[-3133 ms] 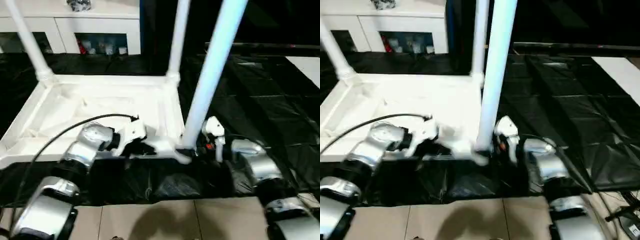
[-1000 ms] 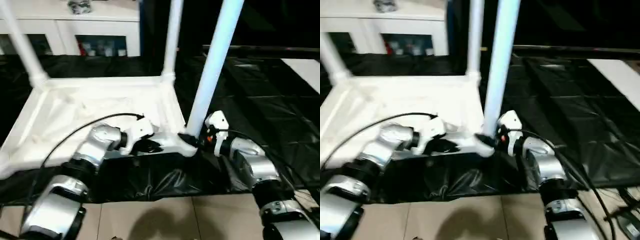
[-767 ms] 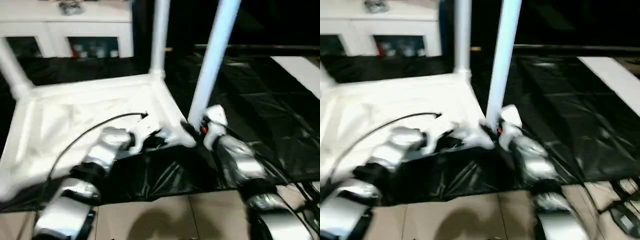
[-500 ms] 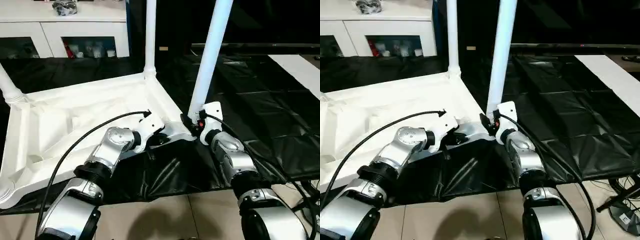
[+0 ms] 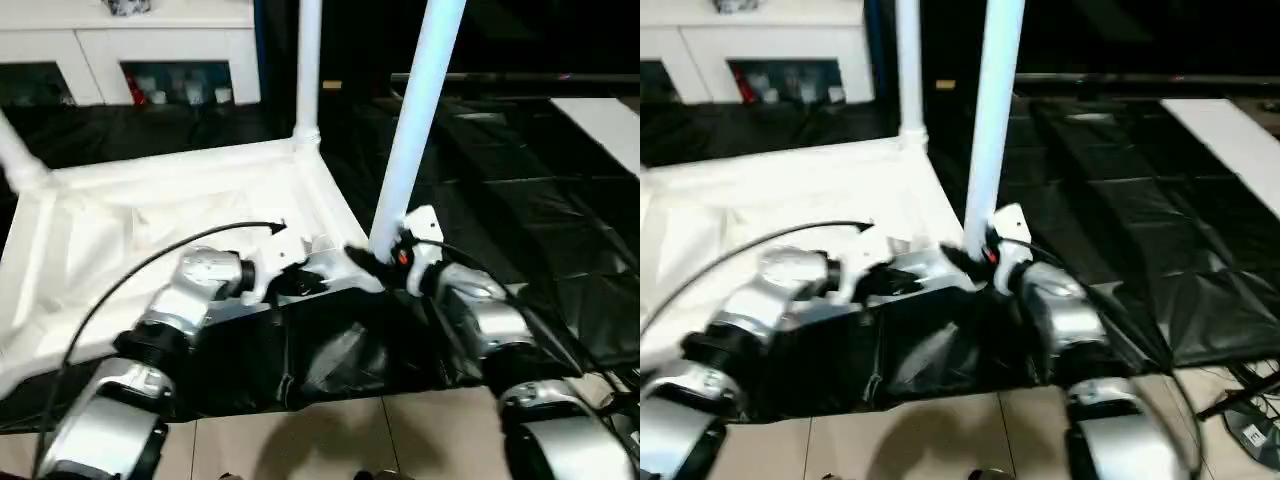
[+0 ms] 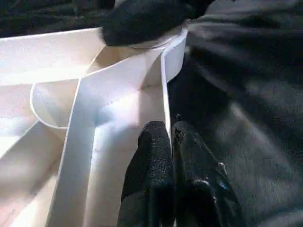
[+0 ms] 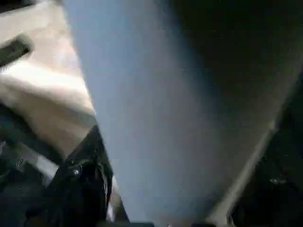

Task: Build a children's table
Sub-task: Rotate leg to tighten

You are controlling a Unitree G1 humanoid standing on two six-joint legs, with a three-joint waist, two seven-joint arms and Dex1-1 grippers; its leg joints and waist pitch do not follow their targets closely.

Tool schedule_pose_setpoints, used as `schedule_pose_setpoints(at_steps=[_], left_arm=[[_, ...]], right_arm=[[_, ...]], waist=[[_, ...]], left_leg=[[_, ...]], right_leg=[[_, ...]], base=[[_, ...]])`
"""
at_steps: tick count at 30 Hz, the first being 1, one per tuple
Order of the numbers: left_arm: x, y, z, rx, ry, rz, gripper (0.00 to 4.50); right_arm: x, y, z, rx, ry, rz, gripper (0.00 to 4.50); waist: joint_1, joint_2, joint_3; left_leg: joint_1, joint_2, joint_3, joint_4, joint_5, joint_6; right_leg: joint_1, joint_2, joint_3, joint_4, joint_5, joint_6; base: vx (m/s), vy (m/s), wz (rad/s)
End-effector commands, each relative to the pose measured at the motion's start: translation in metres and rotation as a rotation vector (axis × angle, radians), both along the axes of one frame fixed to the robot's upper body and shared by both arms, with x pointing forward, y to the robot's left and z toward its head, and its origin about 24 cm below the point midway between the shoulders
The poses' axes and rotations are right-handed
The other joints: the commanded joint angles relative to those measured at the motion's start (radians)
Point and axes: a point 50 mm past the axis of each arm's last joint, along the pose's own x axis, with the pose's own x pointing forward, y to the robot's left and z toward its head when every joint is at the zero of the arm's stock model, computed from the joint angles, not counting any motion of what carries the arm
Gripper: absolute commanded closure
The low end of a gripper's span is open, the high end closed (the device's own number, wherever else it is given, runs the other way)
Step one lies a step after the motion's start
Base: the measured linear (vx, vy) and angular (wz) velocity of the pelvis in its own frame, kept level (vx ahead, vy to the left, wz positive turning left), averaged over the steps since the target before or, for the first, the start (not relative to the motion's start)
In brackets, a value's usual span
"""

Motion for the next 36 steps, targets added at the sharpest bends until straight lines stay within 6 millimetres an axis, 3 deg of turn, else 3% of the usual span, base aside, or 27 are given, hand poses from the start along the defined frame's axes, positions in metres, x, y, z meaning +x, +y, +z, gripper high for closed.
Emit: schedule_pose_setpoints(at_steps=[1, 3, 7, 10, 14, 23, 30, 31, 32, 33, 34, 36], left_arm=[[-0.003, -0.006, 0.008, -0.019, -0.027, -0.087, 4.5], [-0.004, -0.003, 0.008, -0.014, -0.018, -0.102, 4.5], [-0.008, 0.002, 0.009, -0.01, 0.013, -0.159, 4.5], [-0.01, 0.004, 0.009, -0.005, 0.028, -0.181, 4.5], [-0.011, 0.006, 0.007, 0.018, 0.039, -0.204, 4.5], [-0.008, 0.008, 0.009, 0.031, 0.042, -0.214, 4.5], [-0.005, 0.006, 0.007, 0.025, 0.039, -0.166, 4.5], [0.0, 0.0, 0.003, 0.031, 0.02, -0.085, 4.5], [0.002, -0.003, 0.001, 0.034, 0.008, -0.047, 4.5], [0.004, -0.009, -0.001, 0.023, 0.002, -0.01, 4.5], [0.004, -0.009, -0.001, 0.023, 0.002, -0.01, 4.5], [0.006, -0.024, -0.004, -0.005, -0.005, 0.044, 4.5]], right_arm=[[-0.009, 0.002, -0.007, -0.031, 0.046, 0.116, 0.92], [-0.011, -0.001, -0.007, -0.059, 0.043, 0.164, 0.78], [-0.017, -0.005, -0.005, -0.088, 0.039, 0.272, 0.67], [-0.018, -0.006, -0.003, -0.085, 0.044, 0.318, 0.67], [-0.018, -0.007, -0.002, -0.115, 0.042, 0.361, 0.96], [-0.017, -0.006, -0.001, -0.142, 0.061, 0.429, 1.73], [-0.019, -0.004, -0.006, -0.115, 0.086, 0.391, 1.82], [-0.019, 0.001, -0.012, -0.083, 0.102, 0.306, 1.82], [-0.019, 0.003, -0.015, -0.074, 0.11, 0.264, 1.83], [-0.019, 0.008, -0.019, -0.068, 0.106, 0.204, 1.83], [-0.019, 0.008, -0.019, -0.068, 0.106, 0.204, 1.83], [-0.018, 0.017, -0.025, -0.048, 0.109, 0.095, 1.83]], waist=[[0.011, 0.006, -0.071], [0.015, 0.006, -0.07], [0.02, 0.003, -0.062], [0.023, 0.003, -0.061], [0.027, 0.004, -0.061], [0.032, 0.002, -0.065], [0.031, 0.003, -0.061], [0.03, 0.002, -0.06], [0.029, 0.005, -0.054], [0.025, 0.003, -0.051], [0.023, 0.001, -0.049], [0.018, 0.001, -0.047]], left_leg=[[0.009, 0.03, -0.002, -0.045, -0.116, 0.139], [0.01, 0.032, -0.002, -0.047, -0.133, 0.129], [0.013, 0.032, -0.003, -0.051, -0.223, 0.072], [0.013, 0.032, -0.005, -0.052, -0.235, 0.06], [0.014, 0.033, -0.006, -0.053, -0.239, 0.049], [0.012, 0.031, -0.006, -0.049, -0.212, 0.058], [0.012, 0.031, -0.008, -0.05, -0.25, 0.044], [0.012, 0.031, -0.008, -0.05, -0.262, 0.039], [0.022, 0.031, -0.01, -0.054, -0.302, 0.023], [0.024, 0.029, -0.011, -0.054, -0.324, 0.015], [0.029, 0.025, -0.015, -0.054, -0.359, 0.007], [0.031, 0.025, -0.02, -0.057, -0.376, -0.003]], right_leg=[[0.072, -0.052, 0.05, -0.032, -0.007, -0.286], [0.072, -0.053, 0.05, -0.033, -0.037, -0.282], [0.068, -0.055, 0.051, -0.051, -0.209, -0.236], [0.066, -0.055, 0.052, -0.054, -0.252, -0.219], [0.063, -0.055, 0.052, -0.054, -0.26, -0.213], [0.066, -0.055, 0.052, -0.049, -0.227, -0.221], [0.062, -0.054, 0.052, -0.054, -0.285, -0.207], [0.061, -0.055, 0.052, -0.057, -0.308, -0.201], [0.052, -0.055, 0.051, -0.068, -0.373, -0.183], [0.049, -0.055, 0.051, -0.072, -0.409, -0.174], [0.05, -0.058, 0.048, -0.08, -0.49, -0.15], [0.047, -0.061, 0.046, -0.09, -0.558, -0.117]], base=[[0.0, 0.0, 0.0], [0.0, 0.0, 0.0], [0.0, 0.0, 0.0], [0.0, 0.0, 0.0], [0.0, 0.0, 0.0], [0.0, 0.0, 0.0], [0.0, 0.0, 0.0], [0.0, 0.0, 0.0], [0.0, 0.0, 0.0], [0.0, 0.0, 0.0], [0.0, 0.0, 0.0], [0.0, 0.0, 0.0]])
